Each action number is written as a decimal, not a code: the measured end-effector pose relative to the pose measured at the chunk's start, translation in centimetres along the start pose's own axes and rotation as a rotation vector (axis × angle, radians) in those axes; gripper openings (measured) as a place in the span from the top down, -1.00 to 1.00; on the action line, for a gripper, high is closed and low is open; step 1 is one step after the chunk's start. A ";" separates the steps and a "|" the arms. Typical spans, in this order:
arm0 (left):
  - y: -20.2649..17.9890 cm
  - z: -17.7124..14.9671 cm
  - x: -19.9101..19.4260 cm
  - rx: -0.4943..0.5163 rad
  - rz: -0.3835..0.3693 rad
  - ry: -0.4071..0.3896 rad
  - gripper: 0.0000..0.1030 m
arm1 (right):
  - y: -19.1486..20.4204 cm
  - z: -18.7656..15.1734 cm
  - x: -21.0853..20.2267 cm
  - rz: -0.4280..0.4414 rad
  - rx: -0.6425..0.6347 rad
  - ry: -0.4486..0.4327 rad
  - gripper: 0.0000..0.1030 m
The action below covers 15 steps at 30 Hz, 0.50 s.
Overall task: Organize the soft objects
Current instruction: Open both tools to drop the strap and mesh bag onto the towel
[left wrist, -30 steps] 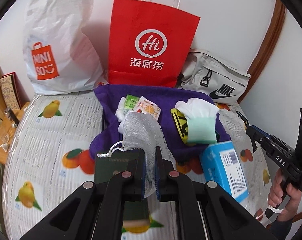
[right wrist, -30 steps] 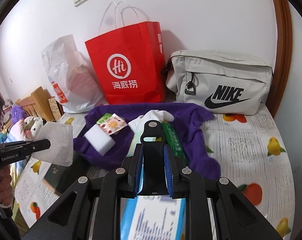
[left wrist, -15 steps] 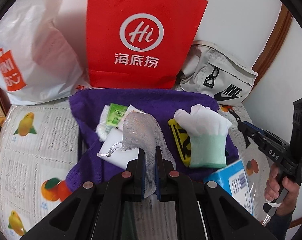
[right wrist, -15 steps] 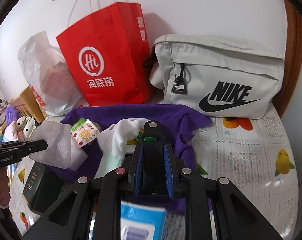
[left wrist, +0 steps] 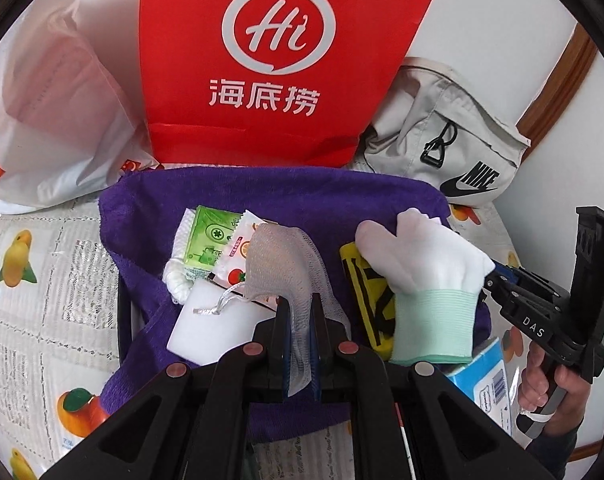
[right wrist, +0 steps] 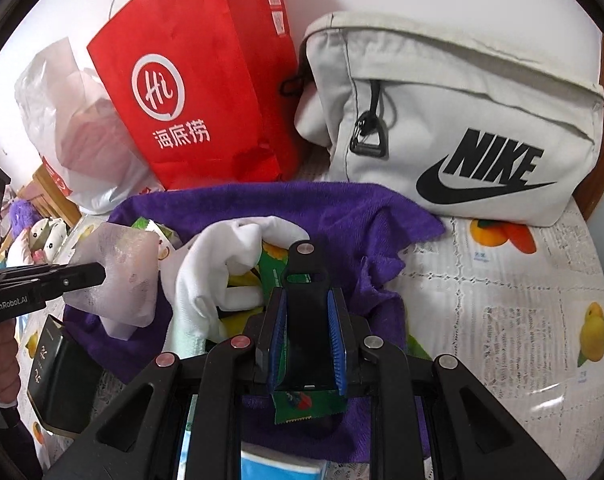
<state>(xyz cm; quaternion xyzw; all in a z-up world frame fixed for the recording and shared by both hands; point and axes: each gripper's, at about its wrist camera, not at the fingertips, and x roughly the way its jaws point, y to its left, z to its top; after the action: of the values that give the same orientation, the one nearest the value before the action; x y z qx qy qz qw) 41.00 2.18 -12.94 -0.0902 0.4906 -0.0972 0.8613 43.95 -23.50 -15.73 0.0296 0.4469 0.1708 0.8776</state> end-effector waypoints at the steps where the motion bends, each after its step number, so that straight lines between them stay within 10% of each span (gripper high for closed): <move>1: 0.0 0.1 0.1 0.001 0.001 0.001 0.85 | 0.0 0.0 0.3 0.001 0.000 0.006 0.59; 8: 0.2 0.3 0.8 0.014 0.020 0.011 0.81 | 0.0 -0.3 1.4 0.035 0.011 0.044 0.57; 15: 0.2 0.4 0.1 0.022 0.045 -0.012 0.30 | -0.3 -0.3 0.8 0.050 0.031 0.041 0.44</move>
<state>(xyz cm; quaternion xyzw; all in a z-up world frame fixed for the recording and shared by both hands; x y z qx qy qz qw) 41.39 2.41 -12.89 -0.0705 0.4860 -0.0827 0.8672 44.25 -23.59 -16.64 0.0507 0.4665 0.1863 0.8632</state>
